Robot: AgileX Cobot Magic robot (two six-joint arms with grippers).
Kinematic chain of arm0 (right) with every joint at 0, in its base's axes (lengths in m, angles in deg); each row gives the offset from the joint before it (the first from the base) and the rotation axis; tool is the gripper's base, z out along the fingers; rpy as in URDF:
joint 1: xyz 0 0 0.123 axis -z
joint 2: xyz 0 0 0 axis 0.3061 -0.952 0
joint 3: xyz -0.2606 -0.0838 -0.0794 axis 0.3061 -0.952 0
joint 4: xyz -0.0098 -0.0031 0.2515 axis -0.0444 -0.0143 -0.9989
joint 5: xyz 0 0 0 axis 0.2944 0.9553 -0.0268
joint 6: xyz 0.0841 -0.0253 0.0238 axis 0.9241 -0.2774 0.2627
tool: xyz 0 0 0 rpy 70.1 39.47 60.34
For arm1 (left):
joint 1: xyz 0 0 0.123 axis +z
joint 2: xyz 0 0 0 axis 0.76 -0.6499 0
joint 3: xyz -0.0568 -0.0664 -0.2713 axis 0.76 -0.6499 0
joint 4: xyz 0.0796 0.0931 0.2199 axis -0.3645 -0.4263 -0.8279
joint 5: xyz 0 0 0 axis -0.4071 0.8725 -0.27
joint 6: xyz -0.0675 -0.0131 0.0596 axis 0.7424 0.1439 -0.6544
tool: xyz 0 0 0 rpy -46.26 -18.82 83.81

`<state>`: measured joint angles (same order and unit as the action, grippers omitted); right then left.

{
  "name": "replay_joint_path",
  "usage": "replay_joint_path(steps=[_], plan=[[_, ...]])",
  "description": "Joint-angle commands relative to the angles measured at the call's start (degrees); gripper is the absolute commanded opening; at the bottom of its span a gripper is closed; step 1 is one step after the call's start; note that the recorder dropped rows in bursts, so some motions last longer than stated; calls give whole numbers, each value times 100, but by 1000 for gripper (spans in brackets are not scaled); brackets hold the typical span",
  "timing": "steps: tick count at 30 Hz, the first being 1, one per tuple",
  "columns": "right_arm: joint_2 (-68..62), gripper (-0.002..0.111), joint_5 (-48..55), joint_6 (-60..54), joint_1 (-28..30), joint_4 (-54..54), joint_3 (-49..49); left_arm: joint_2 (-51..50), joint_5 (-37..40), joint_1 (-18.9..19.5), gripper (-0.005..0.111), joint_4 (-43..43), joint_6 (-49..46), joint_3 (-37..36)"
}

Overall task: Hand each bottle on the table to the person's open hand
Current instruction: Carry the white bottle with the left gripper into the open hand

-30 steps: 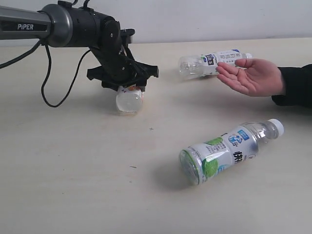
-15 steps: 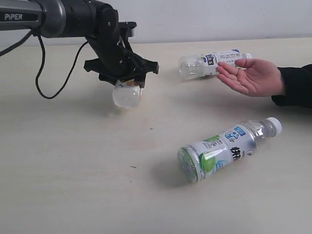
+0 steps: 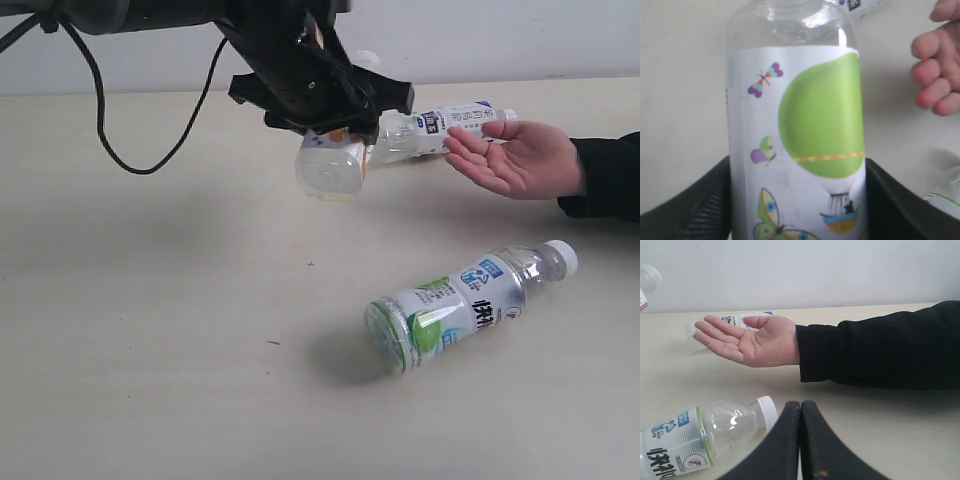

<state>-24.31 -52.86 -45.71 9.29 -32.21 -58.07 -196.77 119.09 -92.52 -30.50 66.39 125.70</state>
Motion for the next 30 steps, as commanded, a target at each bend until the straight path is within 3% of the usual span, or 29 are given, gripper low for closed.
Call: replay_joint_path(steps=[1, 8, 11, 22, 30], plan=[[34, 0, -33, -2, 35, 13, -29, 169, -425, -268, 0, 141, 205, 0], [34, 0, -33, -2, 35, 13, -29, 124, -1534, -700, 0, 1202, 140, 103], [34, 0, -33, -2, 35, 13, -29, -33, -1883, -899, 0, 1253, 133, 327], [34, 0, -33, -2, 35, 13, -29, -1613, -1848, -894, 0, 2257, 355, 2031], [34, 0, -33, -2, 35, 13, -29, -2321, -1864, -872, 0, 2635, 355, 2448]])
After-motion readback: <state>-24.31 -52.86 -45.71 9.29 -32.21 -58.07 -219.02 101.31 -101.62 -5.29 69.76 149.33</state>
